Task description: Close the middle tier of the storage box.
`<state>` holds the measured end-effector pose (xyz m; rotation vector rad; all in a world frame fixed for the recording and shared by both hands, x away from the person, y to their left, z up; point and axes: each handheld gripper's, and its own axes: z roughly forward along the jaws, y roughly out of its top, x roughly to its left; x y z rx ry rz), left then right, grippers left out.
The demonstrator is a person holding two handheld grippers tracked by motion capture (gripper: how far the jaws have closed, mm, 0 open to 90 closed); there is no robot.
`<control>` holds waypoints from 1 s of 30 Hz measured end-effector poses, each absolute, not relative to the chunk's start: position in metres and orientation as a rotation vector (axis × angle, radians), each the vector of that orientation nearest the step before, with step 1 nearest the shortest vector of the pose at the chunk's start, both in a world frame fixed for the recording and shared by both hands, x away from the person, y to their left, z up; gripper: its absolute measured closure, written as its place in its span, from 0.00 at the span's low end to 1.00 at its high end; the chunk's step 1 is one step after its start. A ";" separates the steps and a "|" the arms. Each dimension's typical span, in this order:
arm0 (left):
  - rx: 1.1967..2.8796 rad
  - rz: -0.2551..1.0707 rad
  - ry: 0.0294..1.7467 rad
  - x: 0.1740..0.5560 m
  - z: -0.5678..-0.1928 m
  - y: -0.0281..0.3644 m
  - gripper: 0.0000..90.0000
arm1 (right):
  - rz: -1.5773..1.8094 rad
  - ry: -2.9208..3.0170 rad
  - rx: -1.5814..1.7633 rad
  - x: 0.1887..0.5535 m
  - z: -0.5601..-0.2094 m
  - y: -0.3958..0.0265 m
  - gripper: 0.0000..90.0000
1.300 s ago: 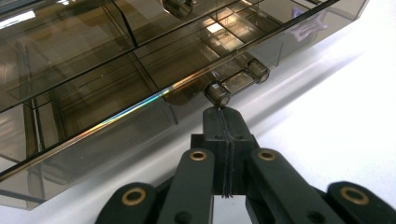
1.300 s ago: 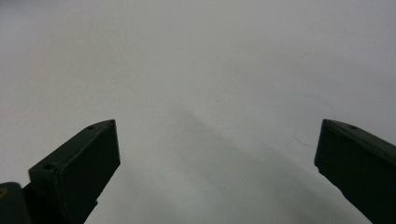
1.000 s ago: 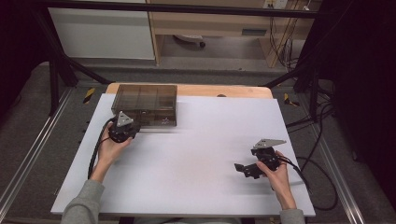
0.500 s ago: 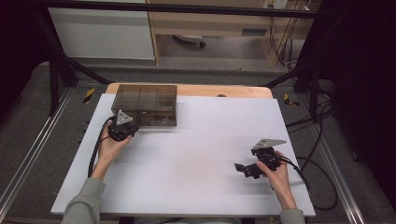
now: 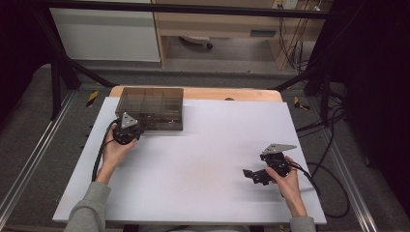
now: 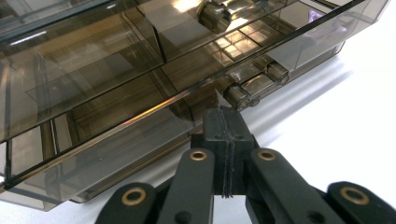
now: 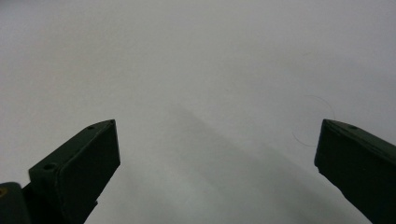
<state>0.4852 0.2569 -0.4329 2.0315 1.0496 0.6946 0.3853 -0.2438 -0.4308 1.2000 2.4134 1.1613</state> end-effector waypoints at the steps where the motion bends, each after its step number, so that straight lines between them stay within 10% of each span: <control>1: 2.032 0.695 1.050 0.485 -0.433 0.257 0.99 | 1.161 2.413 1.200 0.385 -0.431 -0.244 0.01; 30: 2.015 0.712 1.058 0.498 -0.429 0.256 0.99 | 1.168 2.409 1.204 0.385 -0.430 -0.244 0.01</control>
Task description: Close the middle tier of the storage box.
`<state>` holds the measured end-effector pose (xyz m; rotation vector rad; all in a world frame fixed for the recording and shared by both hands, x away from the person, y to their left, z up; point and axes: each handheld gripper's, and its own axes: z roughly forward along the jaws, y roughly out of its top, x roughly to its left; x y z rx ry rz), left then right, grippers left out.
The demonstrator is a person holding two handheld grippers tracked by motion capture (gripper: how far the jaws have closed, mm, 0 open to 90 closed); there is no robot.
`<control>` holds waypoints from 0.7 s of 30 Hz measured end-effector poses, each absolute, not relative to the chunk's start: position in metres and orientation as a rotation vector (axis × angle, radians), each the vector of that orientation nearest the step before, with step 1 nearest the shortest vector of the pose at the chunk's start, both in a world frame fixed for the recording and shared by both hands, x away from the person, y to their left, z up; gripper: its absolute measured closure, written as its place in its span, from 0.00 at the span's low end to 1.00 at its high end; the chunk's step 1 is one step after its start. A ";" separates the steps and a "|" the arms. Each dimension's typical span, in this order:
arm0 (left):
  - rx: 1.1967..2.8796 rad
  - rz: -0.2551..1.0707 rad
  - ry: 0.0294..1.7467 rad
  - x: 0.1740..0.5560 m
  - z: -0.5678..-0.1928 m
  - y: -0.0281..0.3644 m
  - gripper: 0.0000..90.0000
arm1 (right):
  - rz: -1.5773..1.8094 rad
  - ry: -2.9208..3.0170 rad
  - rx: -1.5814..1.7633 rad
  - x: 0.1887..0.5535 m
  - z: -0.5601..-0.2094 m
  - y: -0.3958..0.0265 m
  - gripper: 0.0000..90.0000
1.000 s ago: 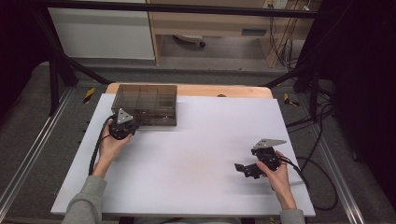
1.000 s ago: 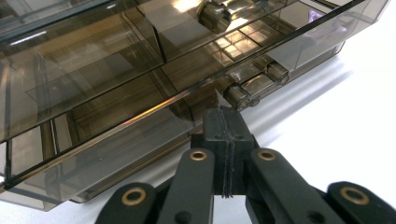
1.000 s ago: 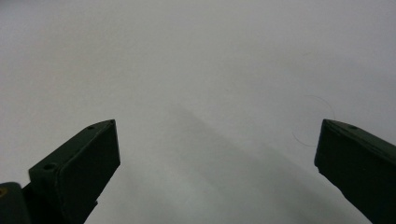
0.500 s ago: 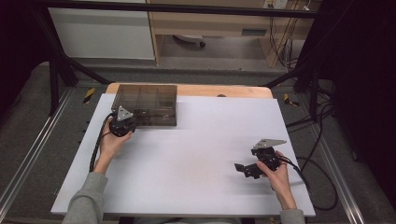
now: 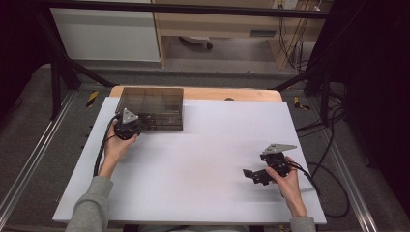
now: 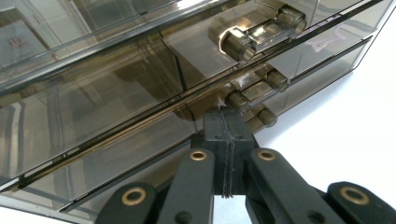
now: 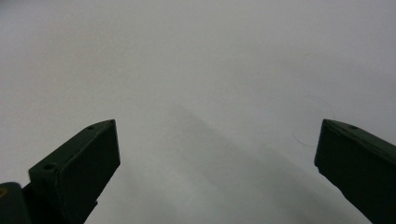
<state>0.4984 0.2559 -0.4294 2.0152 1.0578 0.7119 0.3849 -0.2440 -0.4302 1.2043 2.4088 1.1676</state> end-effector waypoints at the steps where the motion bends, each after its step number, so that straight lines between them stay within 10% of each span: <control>1: 2.017 0.713 1.055 0.498 -0.429 0.256 0.99 | 1.168 2.407 1.201 0.385 -0.430 -0.244 0.01; 21: 2.048 0.645 1.089 0.485 -0.429 0.260 0.92 | 1.171 2.409 1.201 0.385 -0.430 -0.244 0.01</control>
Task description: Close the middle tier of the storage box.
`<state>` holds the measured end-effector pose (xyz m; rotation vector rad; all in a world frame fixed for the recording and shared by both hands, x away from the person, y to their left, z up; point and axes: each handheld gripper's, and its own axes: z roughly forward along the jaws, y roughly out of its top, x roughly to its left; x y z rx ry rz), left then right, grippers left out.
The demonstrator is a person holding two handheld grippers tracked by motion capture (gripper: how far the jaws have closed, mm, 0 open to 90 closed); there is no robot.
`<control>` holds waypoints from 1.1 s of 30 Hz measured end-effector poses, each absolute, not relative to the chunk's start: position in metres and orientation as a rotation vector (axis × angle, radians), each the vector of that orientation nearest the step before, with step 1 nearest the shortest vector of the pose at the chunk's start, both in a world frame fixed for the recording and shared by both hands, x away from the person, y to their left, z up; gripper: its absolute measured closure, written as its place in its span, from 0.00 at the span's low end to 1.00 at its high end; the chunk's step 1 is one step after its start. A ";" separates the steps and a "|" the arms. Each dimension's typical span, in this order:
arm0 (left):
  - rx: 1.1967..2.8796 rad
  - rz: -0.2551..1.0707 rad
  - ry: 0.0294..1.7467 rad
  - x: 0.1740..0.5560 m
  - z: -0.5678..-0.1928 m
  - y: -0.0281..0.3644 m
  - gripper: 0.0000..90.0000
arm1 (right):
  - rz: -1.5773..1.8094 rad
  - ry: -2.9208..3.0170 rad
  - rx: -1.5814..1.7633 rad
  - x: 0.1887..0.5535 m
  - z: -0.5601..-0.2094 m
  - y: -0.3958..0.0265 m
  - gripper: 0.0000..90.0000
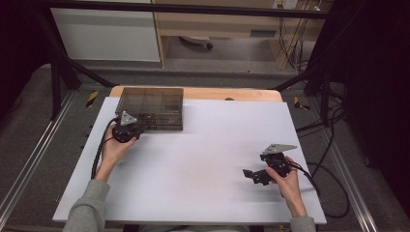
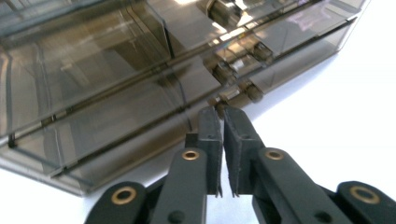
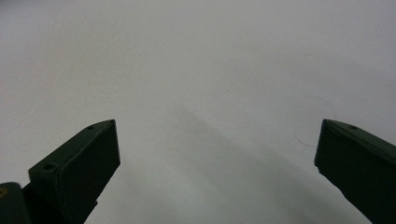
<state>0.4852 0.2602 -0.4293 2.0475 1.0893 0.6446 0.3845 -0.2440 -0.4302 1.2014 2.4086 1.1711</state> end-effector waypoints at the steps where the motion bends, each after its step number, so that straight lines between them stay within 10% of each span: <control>1: 2.048 0.642 1.093 0.484 -0.429 0.260 0.91 | 1.175 2.409 1.203 0.385 -0.430 -0.244 0.01; 19: 2.074 0.552 1.093 0.456 -0.423 0.255 0.27 | 1.180 2.406 1.205 0.384 -0.429 -0.245 0.01; 33: 2.081 0.531 1.018 0.434 -0.415 0.249 0.08 | 1.188 2.404 1.203 0.384 -0.429 -0.245 0.01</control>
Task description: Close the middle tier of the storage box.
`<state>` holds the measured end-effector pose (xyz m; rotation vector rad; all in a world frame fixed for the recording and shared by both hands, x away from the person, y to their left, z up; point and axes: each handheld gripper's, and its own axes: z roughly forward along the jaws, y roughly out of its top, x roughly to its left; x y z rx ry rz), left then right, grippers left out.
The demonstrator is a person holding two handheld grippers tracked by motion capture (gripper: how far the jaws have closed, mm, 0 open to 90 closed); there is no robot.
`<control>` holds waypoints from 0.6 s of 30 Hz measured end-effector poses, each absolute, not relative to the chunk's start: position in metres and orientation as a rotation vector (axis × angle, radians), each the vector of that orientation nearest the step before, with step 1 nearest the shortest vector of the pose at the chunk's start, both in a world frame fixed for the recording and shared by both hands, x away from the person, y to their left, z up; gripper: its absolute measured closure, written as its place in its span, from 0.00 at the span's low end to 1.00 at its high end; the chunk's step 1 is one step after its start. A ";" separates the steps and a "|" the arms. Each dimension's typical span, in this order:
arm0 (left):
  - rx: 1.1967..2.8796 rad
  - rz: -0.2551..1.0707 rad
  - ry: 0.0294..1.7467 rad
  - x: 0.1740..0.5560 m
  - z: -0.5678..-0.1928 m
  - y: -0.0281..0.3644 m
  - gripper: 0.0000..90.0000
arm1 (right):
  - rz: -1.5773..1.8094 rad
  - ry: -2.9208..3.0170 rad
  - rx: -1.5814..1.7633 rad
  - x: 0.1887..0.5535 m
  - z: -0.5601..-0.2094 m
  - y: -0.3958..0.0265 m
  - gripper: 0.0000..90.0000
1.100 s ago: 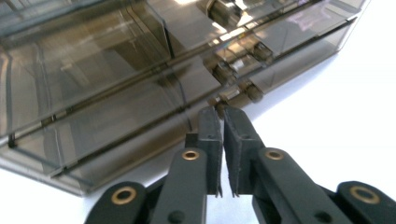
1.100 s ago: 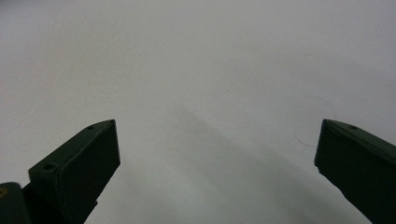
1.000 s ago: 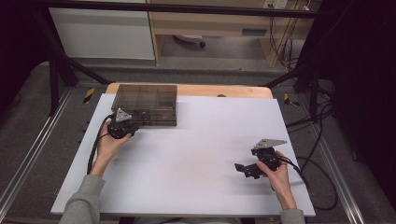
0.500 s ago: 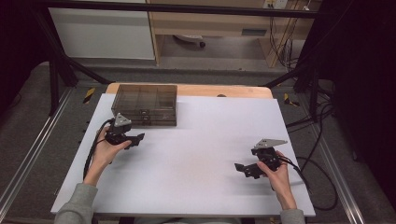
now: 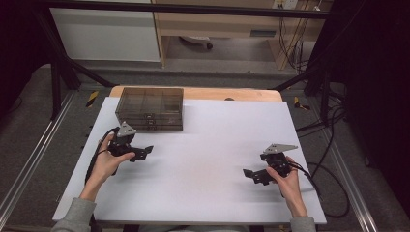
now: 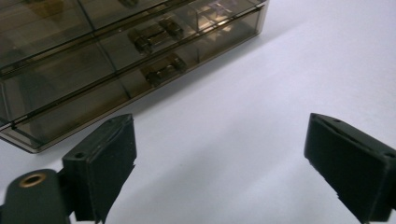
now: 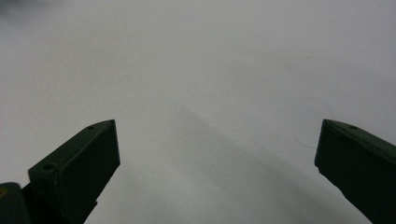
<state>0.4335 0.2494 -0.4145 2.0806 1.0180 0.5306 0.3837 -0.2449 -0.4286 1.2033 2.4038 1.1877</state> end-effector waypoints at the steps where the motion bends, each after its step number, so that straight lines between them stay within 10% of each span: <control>1: 2.080 0.527 1.013 0.432 -0.414 0.249 0.08 | 1.187 2.404 1.204 0.384 -0.429 -0.245 0.01; 18: 2.071 0.511 0.945 0.395 -0.416 0.253 0.03 | 1.186 2.405 1.202 0.383 -0.429 -0.245 0.01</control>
